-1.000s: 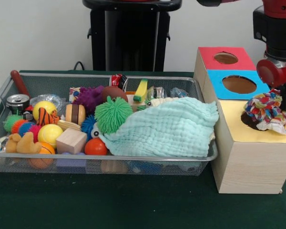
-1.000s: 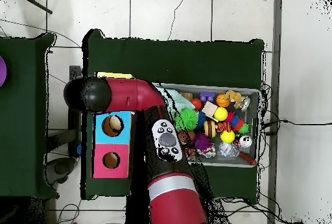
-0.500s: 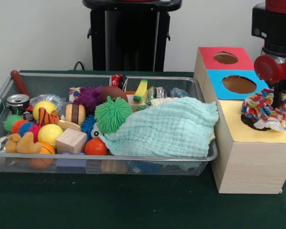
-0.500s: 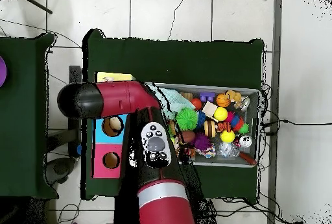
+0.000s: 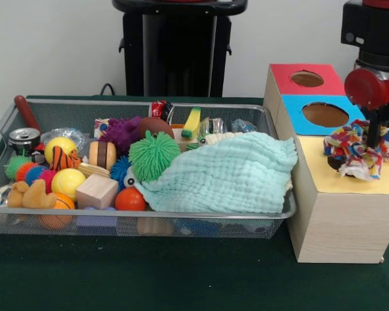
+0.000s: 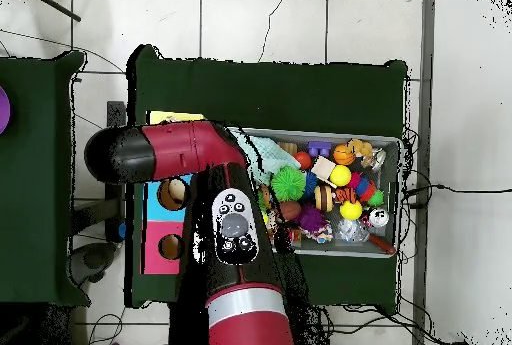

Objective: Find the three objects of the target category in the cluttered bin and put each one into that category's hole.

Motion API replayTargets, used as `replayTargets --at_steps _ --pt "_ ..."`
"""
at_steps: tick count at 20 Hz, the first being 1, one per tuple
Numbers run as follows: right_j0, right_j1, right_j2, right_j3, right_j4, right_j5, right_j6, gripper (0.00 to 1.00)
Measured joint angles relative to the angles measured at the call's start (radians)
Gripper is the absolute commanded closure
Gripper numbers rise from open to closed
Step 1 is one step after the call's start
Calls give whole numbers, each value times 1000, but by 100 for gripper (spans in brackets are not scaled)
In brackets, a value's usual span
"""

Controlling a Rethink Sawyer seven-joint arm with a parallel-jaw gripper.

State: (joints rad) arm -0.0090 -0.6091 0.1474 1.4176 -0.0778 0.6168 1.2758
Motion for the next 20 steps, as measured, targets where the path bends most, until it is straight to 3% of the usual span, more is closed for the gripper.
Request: replayTargets --at_steps 9,20 --pt "3 0 -42 -33 -47 0 0 100" --pt "-11 8 -46 -36 -53 0 0 100"
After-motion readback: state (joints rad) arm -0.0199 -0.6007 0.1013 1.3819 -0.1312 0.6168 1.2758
